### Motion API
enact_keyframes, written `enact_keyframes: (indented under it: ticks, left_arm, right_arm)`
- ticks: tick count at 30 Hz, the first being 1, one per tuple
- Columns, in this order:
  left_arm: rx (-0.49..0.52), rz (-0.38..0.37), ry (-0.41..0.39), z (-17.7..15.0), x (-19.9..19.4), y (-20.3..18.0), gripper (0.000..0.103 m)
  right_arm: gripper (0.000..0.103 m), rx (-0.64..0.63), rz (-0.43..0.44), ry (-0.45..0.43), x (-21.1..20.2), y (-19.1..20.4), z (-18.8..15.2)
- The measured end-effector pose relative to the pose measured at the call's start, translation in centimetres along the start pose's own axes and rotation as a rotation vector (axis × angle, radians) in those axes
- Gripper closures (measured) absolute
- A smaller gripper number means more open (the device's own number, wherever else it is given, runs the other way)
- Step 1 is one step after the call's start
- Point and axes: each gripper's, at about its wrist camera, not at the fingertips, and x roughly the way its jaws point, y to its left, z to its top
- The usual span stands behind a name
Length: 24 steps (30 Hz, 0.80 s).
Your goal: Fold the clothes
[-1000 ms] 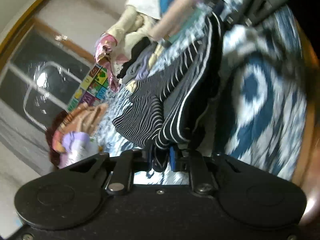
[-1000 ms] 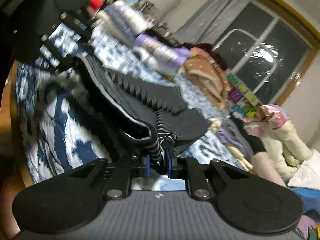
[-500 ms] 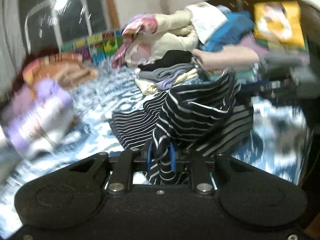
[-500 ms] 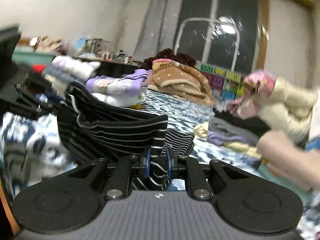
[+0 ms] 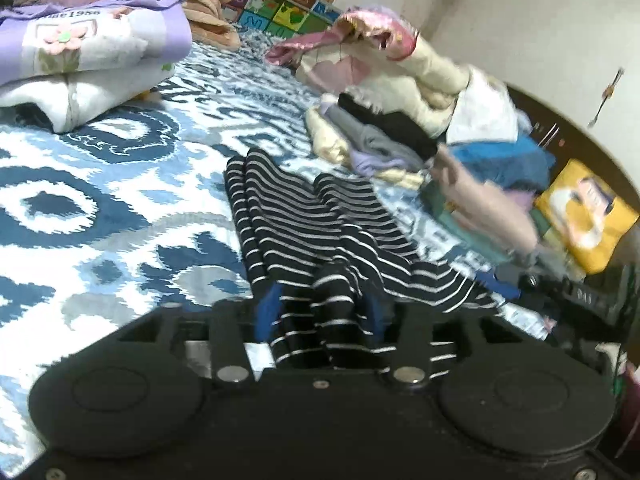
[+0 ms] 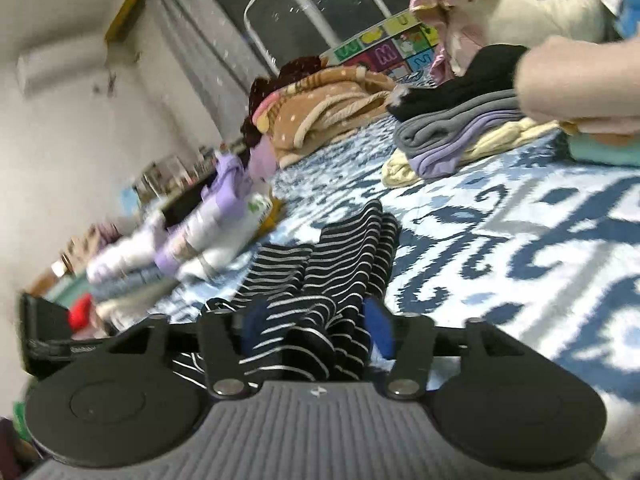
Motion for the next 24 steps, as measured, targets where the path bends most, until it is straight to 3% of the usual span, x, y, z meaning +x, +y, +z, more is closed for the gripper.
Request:
enact_keyframes:
  ticks: [6, 8, 9, 10, 11, 12, 18, 24]
  left_arm:
    - [0.017, -0.021, 0.019, -0.7, -0.4, -0.5, 0.055]
    - [0.032, -0.019, 0.031, -1.1, 0.0, -0.8, 0.055]
    - [0.045, -0.018, 0.036, -1.3, 0.2, -1.0, 0.057]
    - [0.064, -0.019, 0.040, -1.5, 0.4, -1.4, 0.073]
    - [0.085, -0.013, 0.042, -1.7, 0.6, -1.7, 0.085]
    - [0.108, 0.000, 0.035, -1.8, 0.7, -2.1, 0.089]
    - [0.166, -0.045, -0.167, -0.2, -0.7, -2.6, 0.092]
    - [0.128, -0.070, -0.268, 3.1, 0.9, -1.3, 0.092]
  right_arm:
    - [0.036, -0.135, 0.003, 0.090, -0.2, 1.5, -1.6]
    - [0.045, -0.136, 0.010, 0.112, 0.0, 1.7, -2.3]
    - [0.061, -0.140, 0.018, 0.120, 0.3, 1.9, -2.6]
    - [0.077, -0.150, 0.029, 0.128, 0.6, 2.1, -2.8]
    - [0.078, -0.166, 0.037, 0.131, 0.8, 2.4, -2.8]
    - [0.085, -0.185, 0.038, 0.121, 0.7, 2.7, -2.8]
    - [0.088, -0.252, 0.038, -0.032, 0.2, 3.9, -0.6]
    - [0.088, -0.269, 0.069, -0.117, 2.4, 3.9, 2.8]
